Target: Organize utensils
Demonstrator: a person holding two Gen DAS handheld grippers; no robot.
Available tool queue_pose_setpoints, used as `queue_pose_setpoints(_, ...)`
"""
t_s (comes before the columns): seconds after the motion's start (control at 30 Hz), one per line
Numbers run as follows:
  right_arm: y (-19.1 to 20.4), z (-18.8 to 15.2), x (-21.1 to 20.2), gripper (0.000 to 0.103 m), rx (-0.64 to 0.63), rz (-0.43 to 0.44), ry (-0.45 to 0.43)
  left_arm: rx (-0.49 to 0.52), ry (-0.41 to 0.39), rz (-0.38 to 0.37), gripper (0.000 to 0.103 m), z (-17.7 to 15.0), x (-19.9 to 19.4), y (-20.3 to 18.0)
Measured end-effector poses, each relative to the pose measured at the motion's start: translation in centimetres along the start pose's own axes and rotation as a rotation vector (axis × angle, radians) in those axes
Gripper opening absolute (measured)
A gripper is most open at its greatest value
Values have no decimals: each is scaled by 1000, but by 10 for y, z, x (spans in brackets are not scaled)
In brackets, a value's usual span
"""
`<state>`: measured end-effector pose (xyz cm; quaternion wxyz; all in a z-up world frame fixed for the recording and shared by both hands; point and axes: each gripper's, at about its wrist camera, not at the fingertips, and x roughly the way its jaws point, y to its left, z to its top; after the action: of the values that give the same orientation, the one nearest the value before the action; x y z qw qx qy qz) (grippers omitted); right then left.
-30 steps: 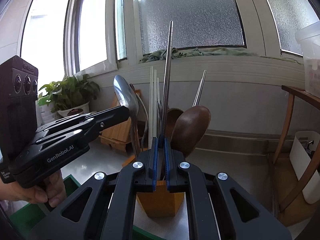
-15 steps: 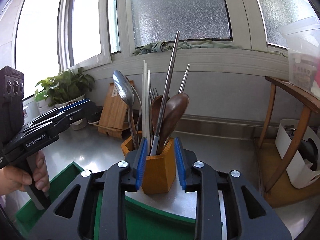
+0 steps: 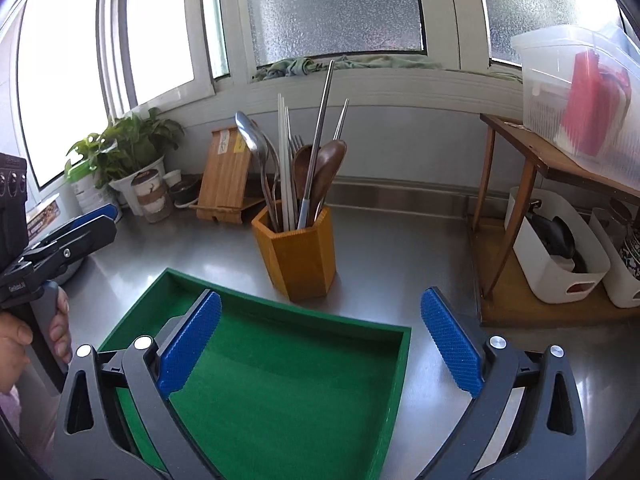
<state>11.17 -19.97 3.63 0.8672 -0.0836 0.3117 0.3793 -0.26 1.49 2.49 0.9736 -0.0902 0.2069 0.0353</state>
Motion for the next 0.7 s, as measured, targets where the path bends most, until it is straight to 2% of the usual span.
queue_pose_setpoints(0.2, 14, -10, -25, 99, -8, 5, 18, 52, 65, -38, 95, -12, -14, -17)
queue_pose_setpoints(0.7, 33, -26, -56, 99, -48, -2, 12, 66, 125, 27, 95, -33, -35, -18)
